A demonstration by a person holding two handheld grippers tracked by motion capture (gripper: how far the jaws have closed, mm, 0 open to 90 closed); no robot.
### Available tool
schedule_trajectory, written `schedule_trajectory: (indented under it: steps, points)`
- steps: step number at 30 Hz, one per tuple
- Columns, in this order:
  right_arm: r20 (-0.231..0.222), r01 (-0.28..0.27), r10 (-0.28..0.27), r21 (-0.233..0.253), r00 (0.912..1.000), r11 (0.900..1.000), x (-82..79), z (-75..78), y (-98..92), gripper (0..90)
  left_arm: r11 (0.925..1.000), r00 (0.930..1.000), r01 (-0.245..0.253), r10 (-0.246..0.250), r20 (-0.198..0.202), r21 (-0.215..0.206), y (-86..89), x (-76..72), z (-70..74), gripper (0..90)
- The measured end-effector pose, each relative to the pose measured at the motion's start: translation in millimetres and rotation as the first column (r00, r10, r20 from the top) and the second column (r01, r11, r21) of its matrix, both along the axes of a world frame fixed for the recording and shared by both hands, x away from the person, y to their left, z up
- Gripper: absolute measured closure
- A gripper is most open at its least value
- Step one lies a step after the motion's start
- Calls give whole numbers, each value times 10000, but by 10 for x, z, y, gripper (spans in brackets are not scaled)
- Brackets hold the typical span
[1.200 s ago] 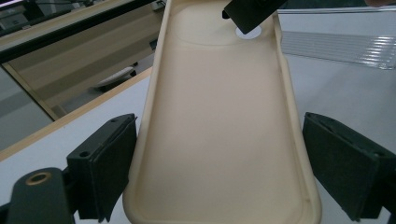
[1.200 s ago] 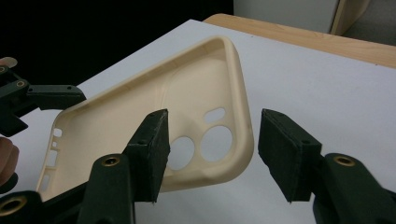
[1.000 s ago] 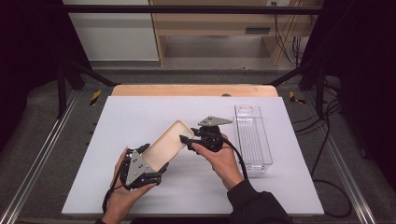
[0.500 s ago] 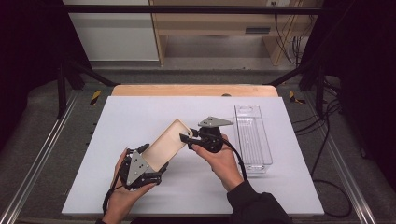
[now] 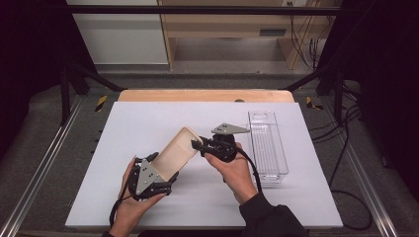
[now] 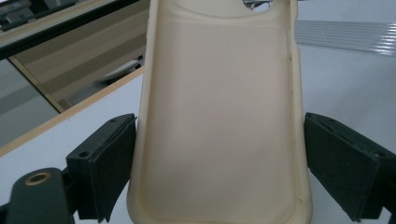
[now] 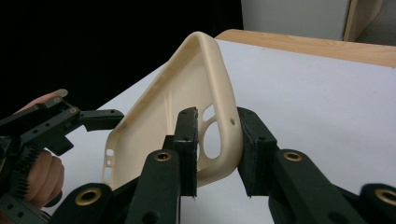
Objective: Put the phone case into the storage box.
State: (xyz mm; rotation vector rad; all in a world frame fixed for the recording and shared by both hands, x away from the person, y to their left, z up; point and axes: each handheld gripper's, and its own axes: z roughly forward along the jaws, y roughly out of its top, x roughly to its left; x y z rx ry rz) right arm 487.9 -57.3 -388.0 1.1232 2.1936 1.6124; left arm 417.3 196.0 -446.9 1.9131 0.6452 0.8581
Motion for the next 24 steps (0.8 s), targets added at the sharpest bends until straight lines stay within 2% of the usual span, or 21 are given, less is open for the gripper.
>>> schedule_trajectory:
  steps: [3, 4, 5, 6, 8, 12, 17, 19, 21, 24]
  points:
    - [10, -28, 28, 56, 10000, 10000, 0, 0, 6, 730, 10000, 9999, -22, 21, -101, -18, 2, 12, -12, 114]
    - [-96, -103, 106, 308, 9999, 9995, -7, 5, 13, 755, 10000, 9998, -61, 61, -164, 3, 4, 20, -19, 114]
    - [-96, -103, 106, 308, 9999, 9995, -7, 5, 13, 755, 10000, 9998, -87, 88, -197, 13, 7, 24, -24, 114]
    - [-136, -205, 213, 569, 9997, 9982, -14, 16, 20, 769, 9999, 9996, -121, 120, -243, -17, 11, 35, -30, 114]
    - [-146, -232, 243, 724, 9996, 9971, -25, 32, 33, 777, 9999, 9995, -141, 140, -276, -33, 13, 41, -31, 114]
    - [-52, -220, 224, 690, 9997, 9974, -31, 55, 54, 781, 9997, 9991, -182, 175, -386, -165, 14, 51, -38, 113]
    - [173, -285, 276, 560, 9995, 9980, -57, 79, 100, 787, 9996, 9973, -199, 184, -717, -206, 7, 78, -73, 111]
    - [303, -323, 311, 413, 9991, 9986, -70, 91, 133, 788, 9991, 9966, -232, 203, -793, -352, 10, 86, -89, 112]
    - [512, -357, 339, 335, 9981, 9988, -75, 126, 156, 790, 9965, 9979, -230, 180, -621, -801, 41, 87, -76, 143]
    - [679, -293, 270, 344, 9973, 9990, -61, 173, 139, 790, 9942, 9972, -176, 98, -737, -1058, 65, 86, -78, 116]
